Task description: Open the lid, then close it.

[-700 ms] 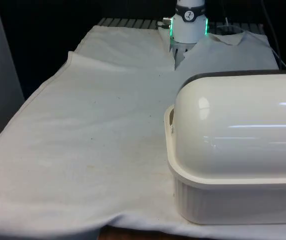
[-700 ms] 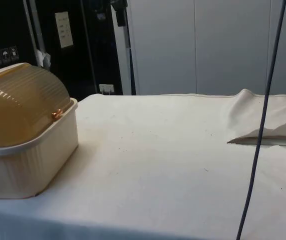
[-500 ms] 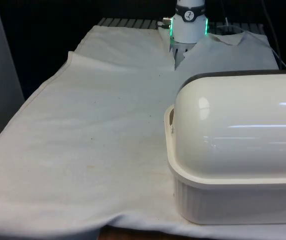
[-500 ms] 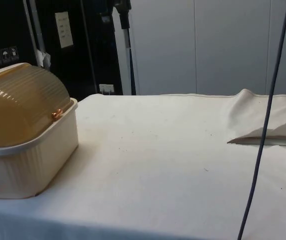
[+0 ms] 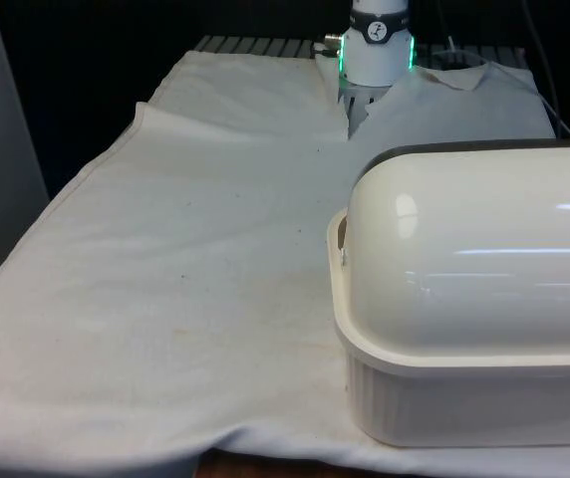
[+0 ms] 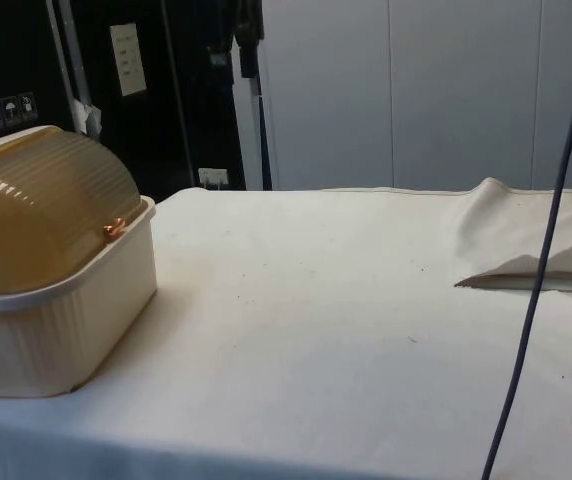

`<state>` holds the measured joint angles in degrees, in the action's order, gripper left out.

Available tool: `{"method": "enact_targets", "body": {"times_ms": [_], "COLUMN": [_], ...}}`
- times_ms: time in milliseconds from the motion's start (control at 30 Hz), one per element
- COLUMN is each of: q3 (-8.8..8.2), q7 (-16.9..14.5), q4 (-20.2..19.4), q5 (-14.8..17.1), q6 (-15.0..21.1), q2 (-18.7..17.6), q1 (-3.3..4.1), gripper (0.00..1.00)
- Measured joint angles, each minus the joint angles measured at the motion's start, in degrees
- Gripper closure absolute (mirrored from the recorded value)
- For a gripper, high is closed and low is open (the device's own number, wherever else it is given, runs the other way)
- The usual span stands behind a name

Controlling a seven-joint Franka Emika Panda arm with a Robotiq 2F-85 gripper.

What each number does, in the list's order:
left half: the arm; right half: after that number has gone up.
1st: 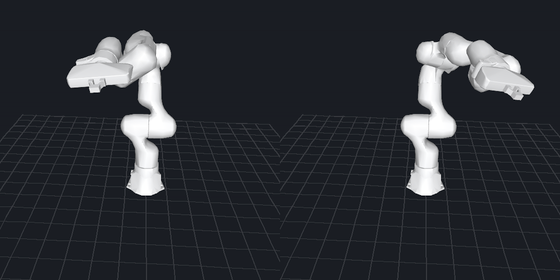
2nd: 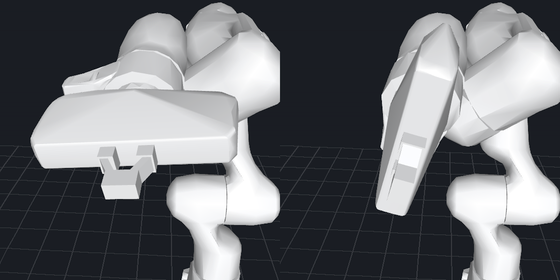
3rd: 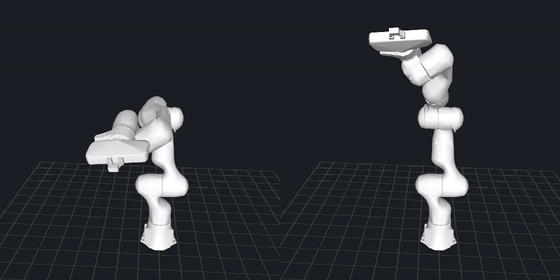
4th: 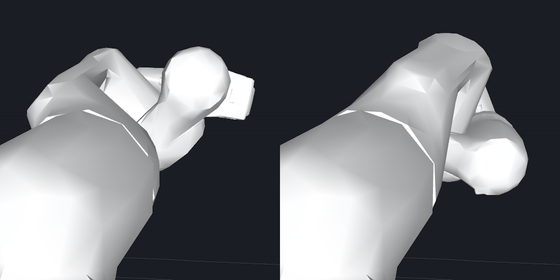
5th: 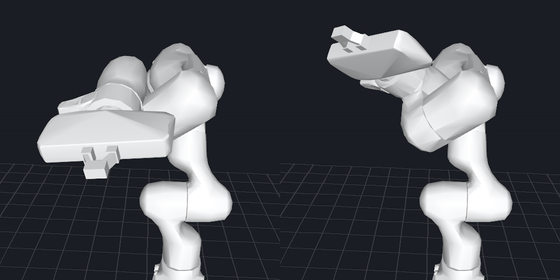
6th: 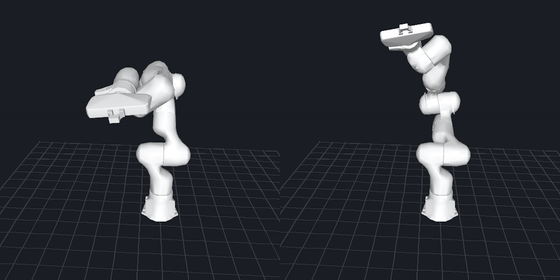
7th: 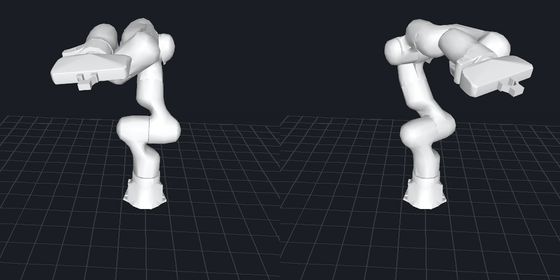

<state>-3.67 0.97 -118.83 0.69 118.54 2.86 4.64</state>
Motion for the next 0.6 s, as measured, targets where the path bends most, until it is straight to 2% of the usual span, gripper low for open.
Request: {"method": "enact_targets", "body": {"times_ms": [100, 133, 200, 233, 367, 400, 433, 600], "q3": [0.06, 0.06, 0.06, 0.11, 0.11, 0.11, 0.11, 0.29], "q7": [-0.1, -0.2, -0.2, -0.2, -0.2, -0.3, -0.3, -0.3], "q4": [-0.7, -0.9, -0.9, -0.9, -1.3, -1.4, -1.4, -1.8], "q5": [0.0, 0.0, 0.0, 0.0, 0.0, 0.0, 0.0, 0.1], "q6": [0.9, 1.1, 1.1, 1.1, 1.8, 1.9, 1.9, 2.4], "q2": [0.3, 0.5, 0.5, 0.5, 0.6, 0.6, 0.6, 0.8], "q1": [0.00, 0.00, 0.00, 0.00, 0.00, 0.00, 0.00, 0.11], "gripper": [0.38, 0.48, 0.59, 0.59, 0.82, 0.95, 1.00, 1.00]}}
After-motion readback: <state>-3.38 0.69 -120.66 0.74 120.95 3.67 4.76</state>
